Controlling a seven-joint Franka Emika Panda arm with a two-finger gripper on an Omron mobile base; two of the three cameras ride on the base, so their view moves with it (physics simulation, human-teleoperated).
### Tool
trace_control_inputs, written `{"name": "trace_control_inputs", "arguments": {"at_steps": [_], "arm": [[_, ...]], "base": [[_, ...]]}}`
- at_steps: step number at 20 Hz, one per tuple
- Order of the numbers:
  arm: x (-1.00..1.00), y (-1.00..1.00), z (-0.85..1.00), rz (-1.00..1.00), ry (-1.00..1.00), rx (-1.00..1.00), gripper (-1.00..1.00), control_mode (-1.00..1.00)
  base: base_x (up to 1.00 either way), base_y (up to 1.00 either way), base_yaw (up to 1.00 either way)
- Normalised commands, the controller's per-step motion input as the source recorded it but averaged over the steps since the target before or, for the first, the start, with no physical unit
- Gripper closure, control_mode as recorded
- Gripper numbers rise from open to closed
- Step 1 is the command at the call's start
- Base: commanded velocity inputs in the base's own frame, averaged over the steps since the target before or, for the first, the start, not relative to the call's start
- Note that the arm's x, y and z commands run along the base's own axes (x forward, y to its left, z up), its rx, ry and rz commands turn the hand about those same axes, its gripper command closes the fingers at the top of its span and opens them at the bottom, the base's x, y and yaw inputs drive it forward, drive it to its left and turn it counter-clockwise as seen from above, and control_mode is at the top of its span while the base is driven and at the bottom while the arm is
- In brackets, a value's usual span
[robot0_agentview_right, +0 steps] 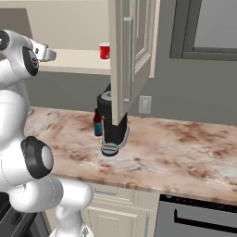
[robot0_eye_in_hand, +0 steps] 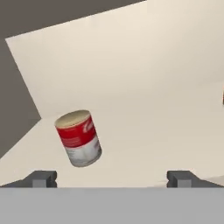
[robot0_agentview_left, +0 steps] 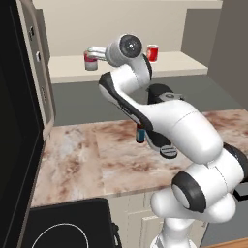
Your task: Restock the canned food cabinet by taking the new fresh canned food from the counter and placing it in the cabinet. Then, take the old canned food from the cabinet and place it on the counter.
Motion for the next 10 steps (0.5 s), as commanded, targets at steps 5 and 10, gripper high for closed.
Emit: {"name": "trace_control_inputs", "arguments": {"at_steps": [5, 10], "arm": [[0.0, 0.0, 0.0, 0.16, 0.3, 0.12, -1.0, -1.0], [0.03, 0.2, 0.0, 0.12, 0.13, -0.06, -1.0, -1.0]], "base": [[0.0, 0.0, 0.0], [0.0, 0.0, 0.0]]}}
